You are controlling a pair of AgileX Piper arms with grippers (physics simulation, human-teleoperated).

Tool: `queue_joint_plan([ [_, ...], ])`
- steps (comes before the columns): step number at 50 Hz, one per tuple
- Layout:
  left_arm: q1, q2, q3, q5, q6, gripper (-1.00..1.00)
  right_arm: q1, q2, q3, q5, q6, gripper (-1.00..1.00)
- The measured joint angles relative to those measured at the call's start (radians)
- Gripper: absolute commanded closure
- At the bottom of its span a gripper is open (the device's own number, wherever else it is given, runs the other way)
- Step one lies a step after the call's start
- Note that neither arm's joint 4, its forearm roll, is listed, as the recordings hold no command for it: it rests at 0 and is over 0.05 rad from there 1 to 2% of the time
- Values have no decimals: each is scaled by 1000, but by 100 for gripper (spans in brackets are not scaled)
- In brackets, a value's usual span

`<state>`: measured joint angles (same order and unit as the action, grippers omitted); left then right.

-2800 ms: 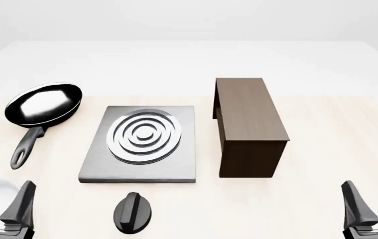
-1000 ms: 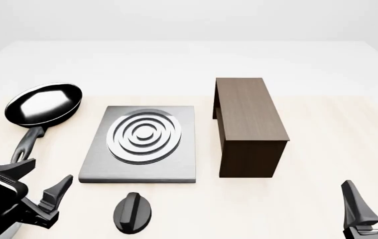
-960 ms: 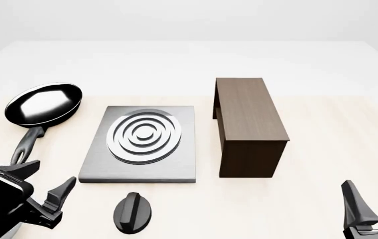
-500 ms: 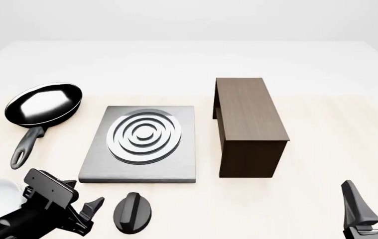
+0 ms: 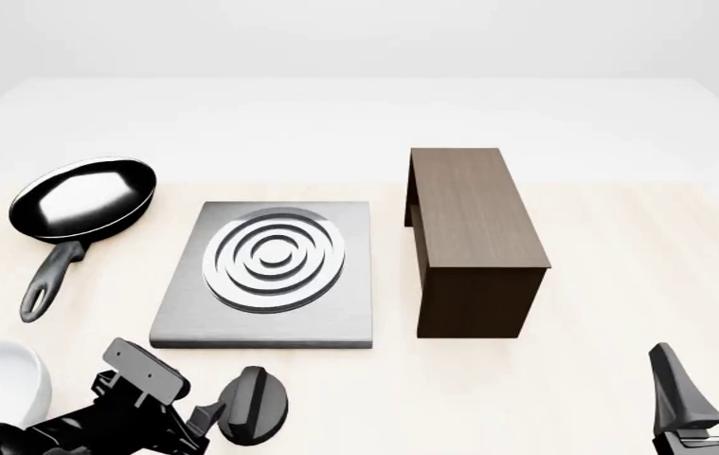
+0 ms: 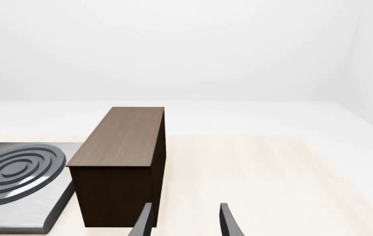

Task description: Turn on the stove.

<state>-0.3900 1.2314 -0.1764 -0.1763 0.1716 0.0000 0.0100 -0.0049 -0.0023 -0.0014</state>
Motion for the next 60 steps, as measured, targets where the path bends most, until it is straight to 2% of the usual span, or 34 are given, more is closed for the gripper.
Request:
queue_joint_plan([
  [21, -95, 59, 2, -9, -71, -100, 0, 0, 0, 0, 0, -100],
  [35, -127, 20, -22, 42, -89, -100, 0, 0, 0, 0, 0, -100],
  [60, -107, -35, -79, 114, -79, -100, 3, 1, 0, 0, -1, -100],
])
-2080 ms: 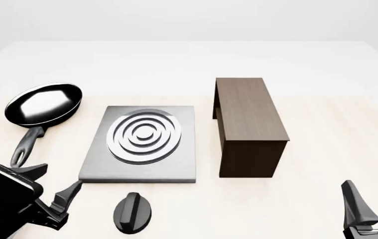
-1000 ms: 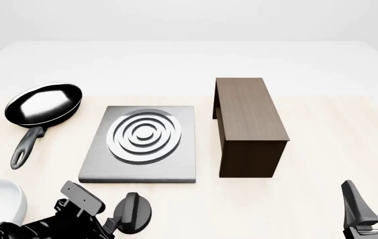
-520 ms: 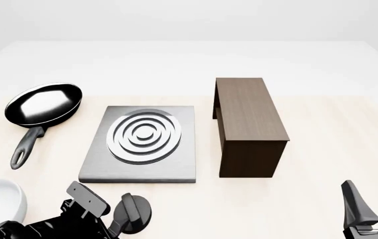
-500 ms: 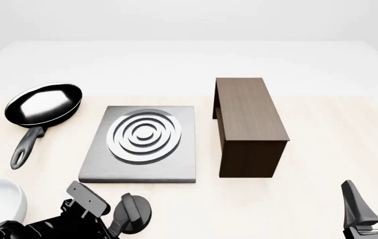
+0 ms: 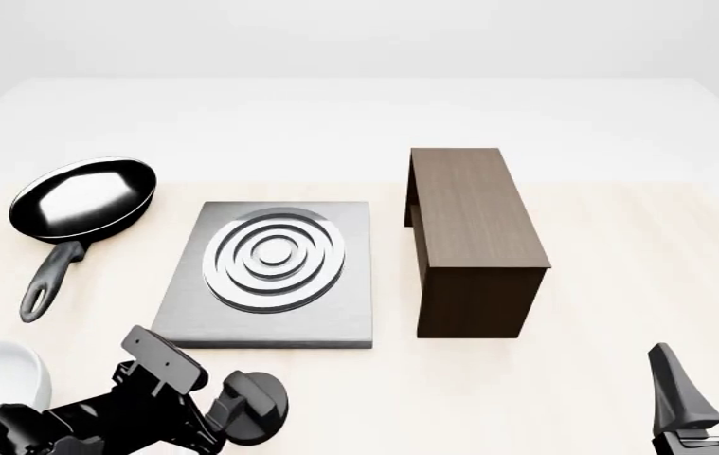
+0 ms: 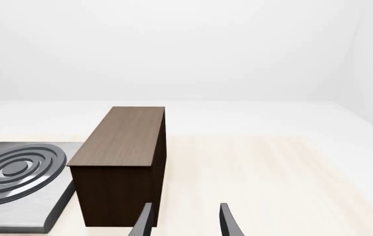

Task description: Turn on the stove.

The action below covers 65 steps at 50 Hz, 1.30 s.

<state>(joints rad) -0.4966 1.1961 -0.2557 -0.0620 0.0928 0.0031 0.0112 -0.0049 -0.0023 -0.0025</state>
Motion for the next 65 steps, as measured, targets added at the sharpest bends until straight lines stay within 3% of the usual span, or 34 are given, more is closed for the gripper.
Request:
queue_joint_plan([
  [8, -8, -48, 10, 44, -11, -100, 0, 0, 0, 0, 0, -100],
  [16, 25, -189, -4, 160, -4, -100, 0, 0, 0, 0, 0, -100],
  [22, 73, -251, -44, 217, 4, -100, 0, 0, 0, 0, 0, -100],
  [29, 172, -254, -103, 202, 19, -100, 0, 0, 0, 0, 0, -100],
  [48, 414, -191, -383, 247, -2, -100, 0, 0, 0, 0, -1, -100],
  [65, 636, -38, -643, 265, -51, -100, 1, 0, 0, 0, -1, -100],
])
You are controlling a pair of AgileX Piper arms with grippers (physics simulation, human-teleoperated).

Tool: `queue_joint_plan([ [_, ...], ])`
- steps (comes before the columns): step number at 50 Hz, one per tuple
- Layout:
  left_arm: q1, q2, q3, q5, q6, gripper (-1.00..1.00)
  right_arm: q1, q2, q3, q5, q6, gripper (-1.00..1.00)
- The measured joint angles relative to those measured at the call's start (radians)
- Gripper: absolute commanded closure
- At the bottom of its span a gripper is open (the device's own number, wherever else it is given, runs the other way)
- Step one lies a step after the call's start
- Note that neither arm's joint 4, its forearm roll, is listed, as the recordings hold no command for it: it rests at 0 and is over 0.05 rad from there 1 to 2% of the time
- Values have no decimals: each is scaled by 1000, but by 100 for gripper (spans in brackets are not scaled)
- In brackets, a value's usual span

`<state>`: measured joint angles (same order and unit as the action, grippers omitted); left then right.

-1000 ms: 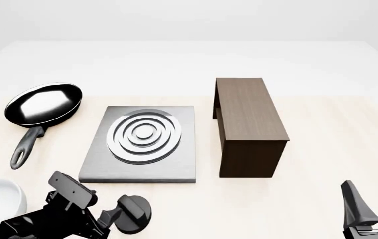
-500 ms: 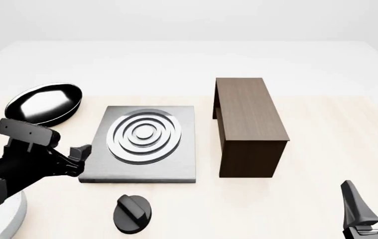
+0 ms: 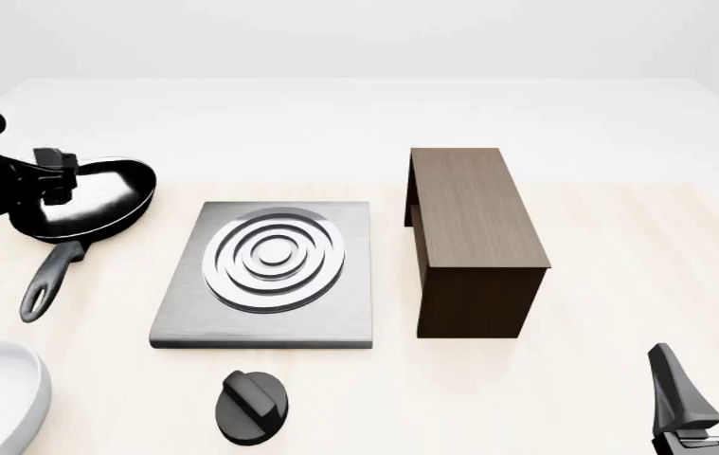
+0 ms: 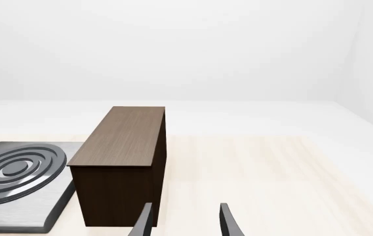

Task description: Turn on the stove.

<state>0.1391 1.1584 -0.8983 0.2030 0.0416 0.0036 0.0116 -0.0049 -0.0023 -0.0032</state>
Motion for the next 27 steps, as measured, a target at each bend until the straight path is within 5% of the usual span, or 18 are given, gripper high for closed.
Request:
queue_joint_plan([
  [13, 308, 192, -222, 16, -38, -100, 0, 0, 0, 0, 0, -100],
  [27, 569, 286, -344, 48, -128, -100, 0, 0, 0, 0, 0, -100],
])
